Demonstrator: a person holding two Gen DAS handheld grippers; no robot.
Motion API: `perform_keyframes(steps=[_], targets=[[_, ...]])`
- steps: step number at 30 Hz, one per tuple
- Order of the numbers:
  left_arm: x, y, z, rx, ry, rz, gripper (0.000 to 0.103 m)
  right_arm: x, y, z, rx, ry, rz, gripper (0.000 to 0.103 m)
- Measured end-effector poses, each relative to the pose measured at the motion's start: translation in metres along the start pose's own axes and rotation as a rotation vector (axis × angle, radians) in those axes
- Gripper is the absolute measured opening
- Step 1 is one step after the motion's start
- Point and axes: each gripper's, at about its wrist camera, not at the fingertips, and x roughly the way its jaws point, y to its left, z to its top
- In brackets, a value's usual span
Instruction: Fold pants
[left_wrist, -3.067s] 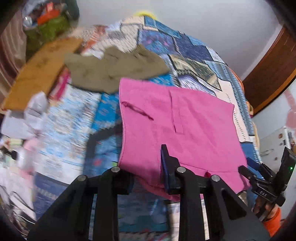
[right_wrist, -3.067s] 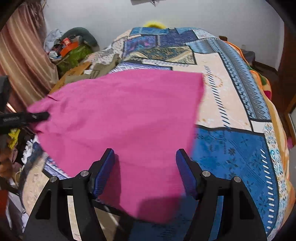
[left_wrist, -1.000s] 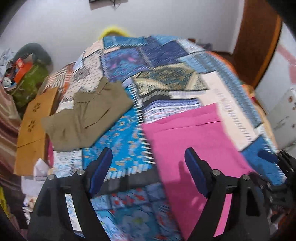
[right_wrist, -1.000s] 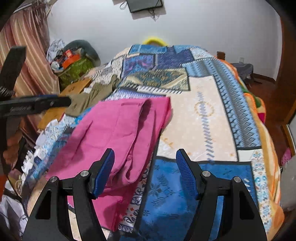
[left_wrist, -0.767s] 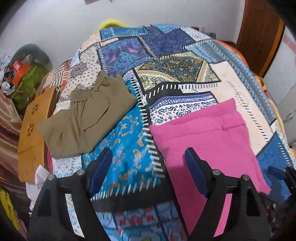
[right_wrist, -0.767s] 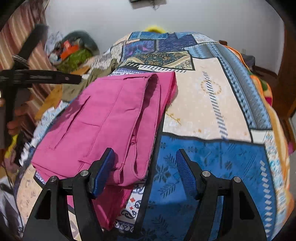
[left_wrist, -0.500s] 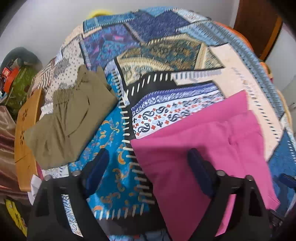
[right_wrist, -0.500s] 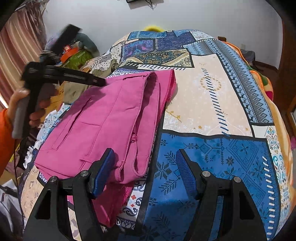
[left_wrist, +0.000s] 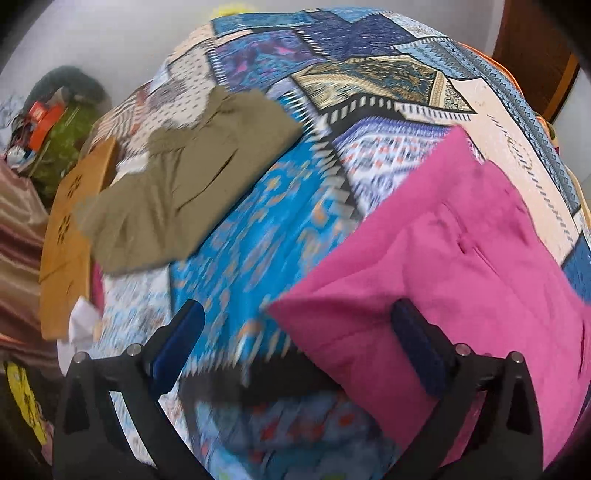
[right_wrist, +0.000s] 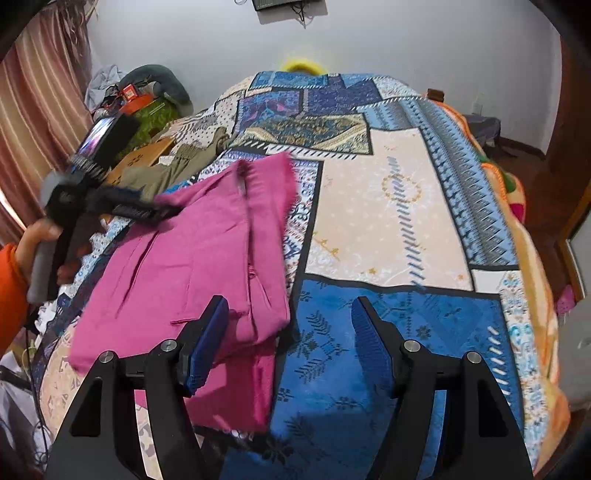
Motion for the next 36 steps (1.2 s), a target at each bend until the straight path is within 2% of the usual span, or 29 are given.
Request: perform_keyframes(steps=[7, 12, 15, 20, 24, 29, 32, 36], targets=[[-0.038, 0.022, -0.064, -0.012, 0.0, -0.023, 0.103, -0.014, 0.004, -0.006, 0.011, 0.0, 0.011, 0.065], [-0.056, 0.021, -0.099, -0.024, -0.003, -0.117, 0.103, -0.011, 0.021, -0.016, -0.005, 0.036, 0.059, 0.065], [-0.064, 0.015, -0.11, -0.017, -0.03, -0.144, 0.103, -0.008, 0.033, -0.025, -0.026, 0.057, 0.096, 0.065], [-0.068, 0.016, -0.114, -0.035, -0.076, -0.132, 0.103, 0.003, 0.034, -0.034, -0.037, 0.081, 0.095, 0.065], [-0.063, 0.026, -0.119, -0.057, -0.063, -0.153, 0.103, 0.014, 0.02, -0.033, 0.014, 0.088, 0.092, 0.066], [-0.061, 0.037, -0.128, -0.044, -0.068, -0.119, 0.103, 0.018, 0.002, -0.032, 0.09, 0.072, 0.075, 0.066], [-0.071, 0.043, -0.121, -0.052, -0.101, -0.101, 0.097, 0.014, 0.002, -0.03, 0.086, 0.08, 0.085, 0.066], [-0.09, 0.045, -0.1, -0.079, -0.172, -0.146, 0.097, 0.006, 0.012, -0.015, 0.009, 0.073, 0.049, 0.066]])
